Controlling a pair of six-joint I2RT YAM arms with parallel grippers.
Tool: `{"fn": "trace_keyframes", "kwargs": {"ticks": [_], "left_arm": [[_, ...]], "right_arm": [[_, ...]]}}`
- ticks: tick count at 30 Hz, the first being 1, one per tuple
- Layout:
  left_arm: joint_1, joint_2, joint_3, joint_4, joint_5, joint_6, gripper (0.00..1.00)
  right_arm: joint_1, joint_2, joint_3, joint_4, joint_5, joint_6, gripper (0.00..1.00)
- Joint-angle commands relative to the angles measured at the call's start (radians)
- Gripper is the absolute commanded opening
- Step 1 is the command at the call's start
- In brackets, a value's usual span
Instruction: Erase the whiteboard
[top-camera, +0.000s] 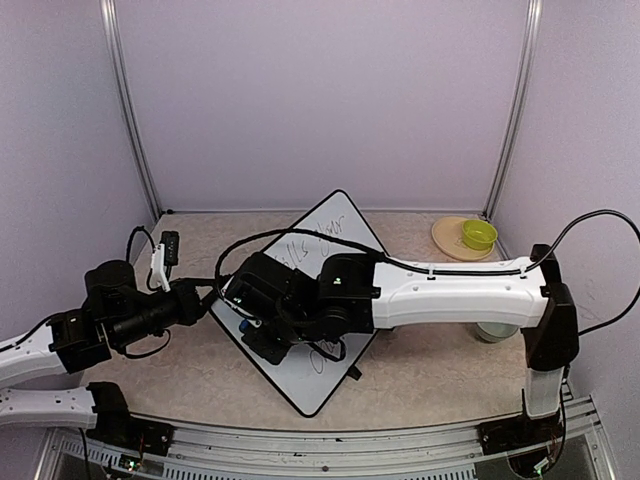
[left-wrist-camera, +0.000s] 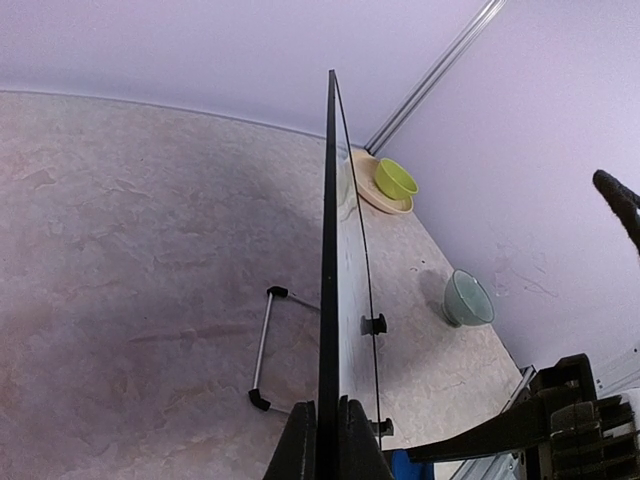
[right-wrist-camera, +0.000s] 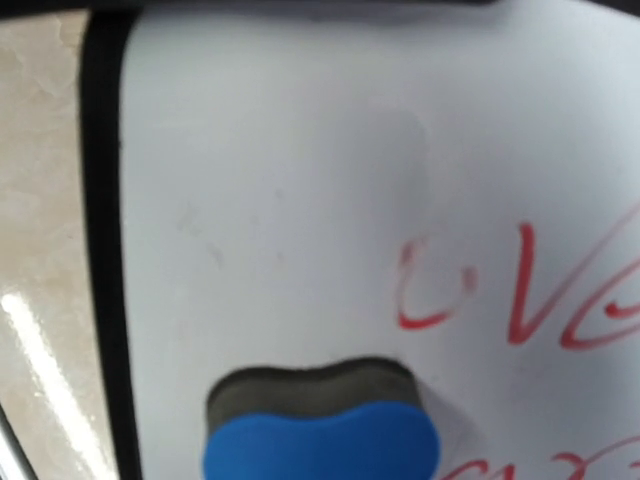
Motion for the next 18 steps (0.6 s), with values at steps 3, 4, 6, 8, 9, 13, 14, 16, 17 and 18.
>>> {"fn": "trace_keyframes", "kwargs": {"ticks": [3,4,6,8,9,13,14,16,17,18], "left_arm": [[-0.009,-0.027,0.018,0.03,-0.01,0.017,0.09],[-0.009,-0.028,0.021,0.03,-0.011,0.019,0.15],[-0.009,-0.026,0.033,0.026,-0.016,0.028,0.25],[-0.009,-0.018,0.044,0.022,-0.016,0.037,0.27],[-0.009,-0.013,0.049,0.022,-0.016,0.039,0.28],[-0.009,0.005,0.048,0.033,-0.009,0.034,0.28],[-0.009,0.006,0.045,0.038,-0.007,0.03,0.28],[-0.009,0.009,0.043,0.045,-0.005,0.027,0.27],[-0.009,0.011,0.041,0.047,-0.003,0.025,0.27],[-0.009,0.012,0.041,0.048,-0.001,0.023,0.26]], "right_arm": [[-0.015,-0.034,0.013,0.011,0.074,0.009,0.22],[-0.018,-0.052,0.007,0.029,0.08,0.006,0.22],[-0.029,-0.088,-0.008,0.069,0.073,0.001,0.23],[-0.045,-0.111,-0.019,0.091,0.062,-0.004,0.24],[-0.052,-0.111,-0.017,0.092,0.061,-0.004,0.24],[-0.065,-0.077,0.011,0.083,0.063,-0.013,0.24],[-0.065,-0.063,0.023,0.079,0.061,-0.016,0.24],[-0.065,-0.036,0.053,0.074,0.047,-0.022,0.24],[-0.065,-0.024,0.068,0.072,0.043,-0.025,0.24],[-0.065,-0.014,0.082,0.069,0.037,-0.027,0.24]]}}
